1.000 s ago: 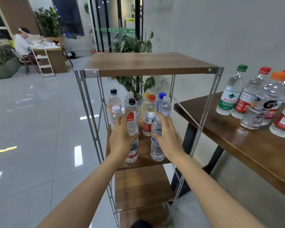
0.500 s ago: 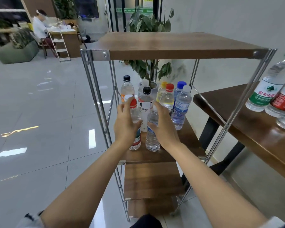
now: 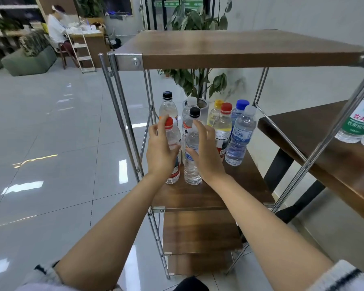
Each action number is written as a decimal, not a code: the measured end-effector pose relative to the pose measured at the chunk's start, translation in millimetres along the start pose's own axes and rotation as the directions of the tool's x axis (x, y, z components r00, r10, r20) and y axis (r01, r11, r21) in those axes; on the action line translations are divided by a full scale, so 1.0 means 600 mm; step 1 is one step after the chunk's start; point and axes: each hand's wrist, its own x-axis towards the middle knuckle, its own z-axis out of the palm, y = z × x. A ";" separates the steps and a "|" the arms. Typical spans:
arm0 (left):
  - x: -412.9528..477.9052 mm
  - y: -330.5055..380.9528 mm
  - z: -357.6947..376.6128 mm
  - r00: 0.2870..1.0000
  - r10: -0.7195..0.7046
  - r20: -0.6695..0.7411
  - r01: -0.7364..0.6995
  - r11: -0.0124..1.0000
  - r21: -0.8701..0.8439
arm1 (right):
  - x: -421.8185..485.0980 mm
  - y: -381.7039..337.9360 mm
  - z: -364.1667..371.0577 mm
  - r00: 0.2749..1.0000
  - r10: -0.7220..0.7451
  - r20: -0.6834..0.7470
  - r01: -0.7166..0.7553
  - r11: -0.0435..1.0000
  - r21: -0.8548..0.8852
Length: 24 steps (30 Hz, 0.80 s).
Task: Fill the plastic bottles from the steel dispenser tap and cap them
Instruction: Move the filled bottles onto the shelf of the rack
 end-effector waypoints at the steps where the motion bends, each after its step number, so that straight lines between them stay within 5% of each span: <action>1: 0.002 -0.001 0.001 1.000 -0.001 0.000 0.001 1.000 -0.001 | 0.004 0.001 0.003 1.000 -0.002 -0.005 0.002 1.000 -0.001; 15: 0.014 -0.010 0.010 0.999 0.018 -0.035 -0.018 1.000 -0.023 | 0.022 0.015 0.027 0.999 -0.013 -0.041 0.013 1.000 -0.008; 24: -0.006 0.010 0.003 1.000 0.005 0.004 -0.005 1.000 0.030 | 0.016 -0.002 -0.012 0.995 0.039 0.090 -0.025 0.989 -0.147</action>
